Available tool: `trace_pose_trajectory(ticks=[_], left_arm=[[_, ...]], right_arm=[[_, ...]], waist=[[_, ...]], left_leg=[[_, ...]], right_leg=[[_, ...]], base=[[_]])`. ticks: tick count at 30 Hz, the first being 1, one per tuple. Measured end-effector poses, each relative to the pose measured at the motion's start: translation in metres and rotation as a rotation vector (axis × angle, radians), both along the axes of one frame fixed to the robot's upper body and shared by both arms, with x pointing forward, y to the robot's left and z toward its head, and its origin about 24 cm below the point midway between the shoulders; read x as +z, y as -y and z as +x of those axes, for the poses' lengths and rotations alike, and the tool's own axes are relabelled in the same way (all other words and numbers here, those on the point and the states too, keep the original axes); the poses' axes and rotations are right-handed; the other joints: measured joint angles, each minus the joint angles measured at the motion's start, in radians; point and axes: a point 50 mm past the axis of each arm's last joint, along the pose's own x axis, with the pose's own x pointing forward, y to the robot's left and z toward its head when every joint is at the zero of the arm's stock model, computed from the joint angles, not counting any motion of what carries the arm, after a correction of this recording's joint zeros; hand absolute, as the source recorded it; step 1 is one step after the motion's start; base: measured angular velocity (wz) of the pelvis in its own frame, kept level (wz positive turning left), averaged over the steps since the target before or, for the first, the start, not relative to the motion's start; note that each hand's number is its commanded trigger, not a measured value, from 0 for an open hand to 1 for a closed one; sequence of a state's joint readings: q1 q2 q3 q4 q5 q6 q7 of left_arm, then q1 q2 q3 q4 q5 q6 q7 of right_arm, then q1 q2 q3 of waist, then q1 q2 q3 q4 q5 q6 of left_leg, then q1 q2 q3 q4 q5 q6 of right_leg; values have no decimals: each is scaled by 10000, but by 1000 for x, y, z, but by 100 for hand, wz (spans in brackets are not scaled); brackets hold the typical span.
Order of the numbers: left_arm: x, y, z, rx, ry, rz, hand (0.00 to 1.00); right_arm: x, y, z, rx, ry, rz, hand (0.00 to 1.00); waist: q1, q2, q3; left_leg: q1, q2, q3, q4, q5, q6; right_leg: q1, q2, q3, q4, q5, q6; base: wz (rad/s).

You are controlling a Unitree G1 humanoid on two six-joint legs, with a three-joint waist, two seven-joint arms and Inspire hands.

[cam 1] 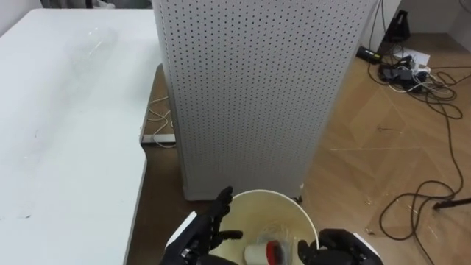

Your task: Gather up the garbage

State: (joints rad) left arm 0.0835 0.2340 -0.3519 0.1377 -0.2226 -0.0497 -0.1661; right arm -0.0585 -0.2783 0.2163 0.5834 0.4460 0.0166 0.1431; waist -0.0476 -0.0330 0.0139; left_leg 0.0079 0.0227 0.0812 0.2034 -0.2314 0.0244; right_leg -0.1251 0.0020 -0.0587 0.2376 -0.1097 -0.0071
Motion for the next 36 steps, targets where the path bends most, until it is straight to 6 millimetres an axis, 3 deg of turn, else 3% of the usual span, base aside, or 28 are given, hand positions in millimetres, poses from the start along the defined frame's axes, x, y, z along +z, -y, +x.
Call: trace_pose_trajectory(ticks=[9, 12, 19, 22, 23, 25, 26, 28, 29, 30, 31, 32, 33, 34, 35, 36], left_arm=[[2, -14, 3, 451, 134, 270, 0], [8, -19, 7, 682, 509, 684, 0], [36, -41, 18, 2025, 2300, 1400, 0], [37, -42, 17, 2498, 2490, 1629, 0], [37, -42, 17, 2633, 2626, 1789, 0], [37, -43, 17, 2865, 2713, 1995, 0], [37, -44, 17, 2976, 2779, 2207, 0], [37, -44, 16, 3120, 2882, 2409, 0], [39, -44, 17, 3176, 3018, 2526, 0], [39, -43, 17, 3217, 3136, 2668, 0], [40, -42, 18, 3216, 3222, 2679, 0], [42, -40, 19, 3226, 3392, 2555, 0], [44, -39, 19, 3210, 3533, 2502, 0], [45, -39, 19, 3202, 3598, 2479, 0], [47, -40, 19, 3246, 3728, 2436, 0], [50, -42, 19, 3335, 3916, 2416, 0]], right_arm=[[-1, 1, -2, -104, -57, -68, 100], [-5, 4, -10, -390, -224, 70, 100], [-8, 6, -15, -466, -358, 101, 100], [-10, 5, -19, -468, -436, 130, 100], [-10, 4, -19, -441, -429, 121, 100], [-12, 3, -22, -320, -436, 48, 100], [-13, 2, -25, -244, -476, -3, 100], [-13, 1, -27, -190, -467, 6, 100], [-13, 1, -28, -186, -463, 11, 100], [-15, 1, -31, -223, -566, 22, 100], [-16, 1, -33, -259, -607, 18, 100], [-16, 3, -34, -324, -639, -19, 100], [-16, 5, -34, -325, -647, -87, 100], [-16, 7, -34, -319, -658, -140, 100], [-17, 8, -37, -313, -729, -173, 100], [-20, 6, -43, -290, -881, -74, 100]], waist=[[-15, -107, -15], [260, -127, -28], [512, -95, -35], [672, -50, -23], [763, -30, -10], [801, 3, 8], [815, -41, 1], [832, 72, -5], [794, 99, 53], [795, 24, 45], [776, -27, 54], [825, -131, 87], [1010, -201, 118], [1104, -164, 98], [1310, -28, 16], [1371, 46, -28]], left_leg=[[193, -57, 32, 28, 0, 1], [197, -33, 228, 25, 0, 0], [312, 1, 555, 23, -2, -2], [452, 105, 759, 158, -89, -67], [375, 197, 850, 526, -325, -114], [71, 330, 892, 1508, -687, -204], [-212, 326, 992, 2327, -746, -252], [-802, 480, 940, 3603, -702, -301], [-1491, 563, 786, 4814, -403, -383], [-2101, 352, 595, 5187, -415, -272], [-2345, 204, 524, 4933, -443, -227], [-2784, -92, 474, 3979, -330, -273], [-3126, -373, 362, 2566, 115, -375], [-3235, -448, 206, 1882, 424, -397], [-3365, -455, -211, 662, 939, -381], [-3334, -295, -418, 23, 1345, -345]], right_leg=[[144, -17, 32, 19, -9, -6], [54, -6, 48, 83, -6, -10], [-102, 40, 153, 360, -29, -52], [-51, 10, -134, 566, -124, -135], [-129, 17, -486, 808, -244, -224], [-167, 6, -636, 1254, -605, -305], [-283, -29, -528, 1526, -938, -379], [-199, -14, -357, 1613, -1114, -388], [-129, 82, -105, 1623, -1111, -519], [-50, 75, 246, 1614, -1179, -545], [-16, 37, 380, 1593, -1213, -539], [43, -11, 755, 1577, -1274, -509], [55, -2, 1147, 1571, -1311, -472], [56, 29, 1279, 1569, -1318, -462], [119, 118, 1370, 1612, -1383, -520], [219, 202, 1348, 1808, -1670, -541]], base=[[-2], [-16], [-17], [-17], [-20], [-8], [8], [9], [23], [32], [34], [11], [-11], [-43], [-46], [-42]])
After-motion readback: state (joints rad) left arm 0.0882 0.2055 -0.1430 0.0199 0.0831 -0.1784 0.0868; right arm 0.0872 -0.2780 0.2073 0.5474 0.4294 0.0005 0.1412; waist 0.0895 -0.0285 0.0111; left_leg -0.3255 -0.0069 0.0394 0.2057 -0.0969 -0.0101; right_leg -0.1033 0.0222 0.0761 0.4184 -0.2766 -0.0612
